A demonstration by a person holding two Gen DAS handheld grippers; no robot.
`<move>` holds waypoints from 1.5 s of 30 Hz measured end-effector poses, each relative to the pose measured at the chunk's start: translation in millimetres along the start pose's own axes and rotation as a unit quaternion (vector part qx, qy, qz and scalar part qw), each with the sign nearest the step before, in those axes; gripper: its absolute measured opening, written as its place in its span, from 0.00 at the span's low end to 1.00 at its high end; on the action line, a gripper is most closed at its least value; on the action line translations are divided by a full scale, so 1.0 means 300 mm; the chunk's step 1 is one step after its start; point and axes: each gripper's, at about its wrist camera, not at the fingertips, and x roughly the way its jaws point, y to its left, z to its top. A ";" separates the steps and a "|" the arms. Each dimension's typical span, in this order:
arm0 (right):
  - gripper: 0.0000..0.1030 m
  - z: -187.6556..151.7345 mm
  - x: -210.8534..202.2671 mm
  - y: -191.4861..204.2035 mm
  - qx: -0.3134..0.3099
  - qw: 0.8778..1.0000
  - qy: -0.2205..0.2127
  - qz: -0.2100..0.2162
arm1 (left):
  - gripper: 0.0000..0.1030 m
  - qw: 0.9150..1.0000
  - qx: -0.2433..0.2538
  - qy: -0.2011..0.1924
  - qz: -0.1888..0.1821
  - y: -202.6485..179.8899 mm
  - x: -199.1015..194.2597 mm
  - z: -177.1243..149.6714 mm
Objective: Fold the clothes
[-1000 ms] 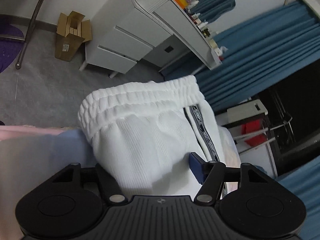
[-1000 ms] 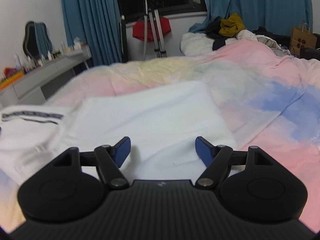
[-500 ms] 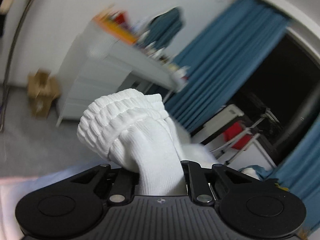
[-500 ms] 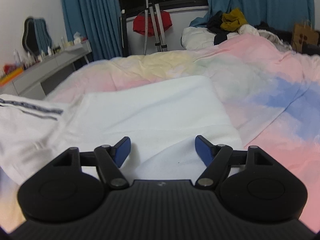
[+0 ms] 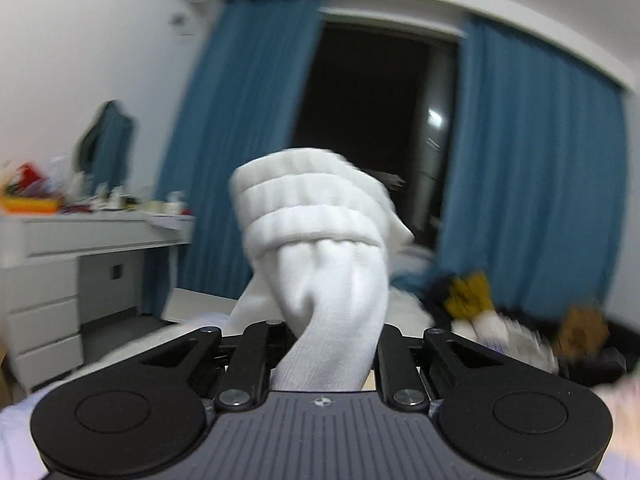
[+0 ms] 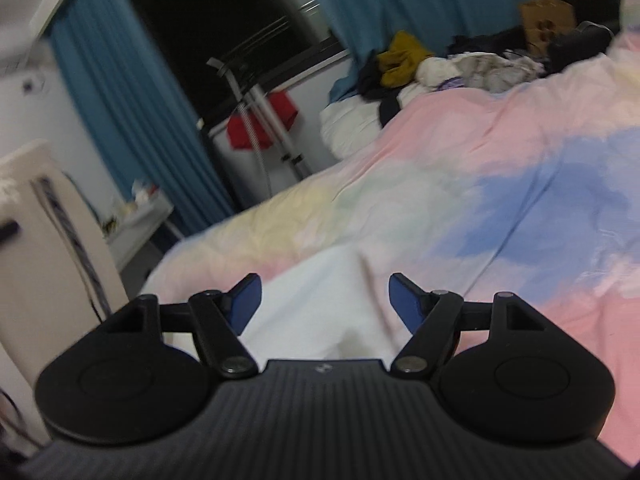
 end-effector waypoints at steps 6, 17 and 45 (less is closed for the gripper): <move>0.72 0.071 -0.021 -0.144 0.067 0.998 -0.014 0.002 | 0.15 0.983 0.157 0.075 -0.051 -0.344 0.053 -0.367; 0.66 0.045 0.136 -0.261 0.199 0.968 0.081 0.128 | 0.27 0.950 0.271 0.130 -0.088 -0.410 0.064 -0.567; 0.18 0.189 0.373 -0.079 0.113 0.971 0.089 0.191 | 0.13 0.950 0.237 0.126 -0.159 -0.207 -0.074 -0.498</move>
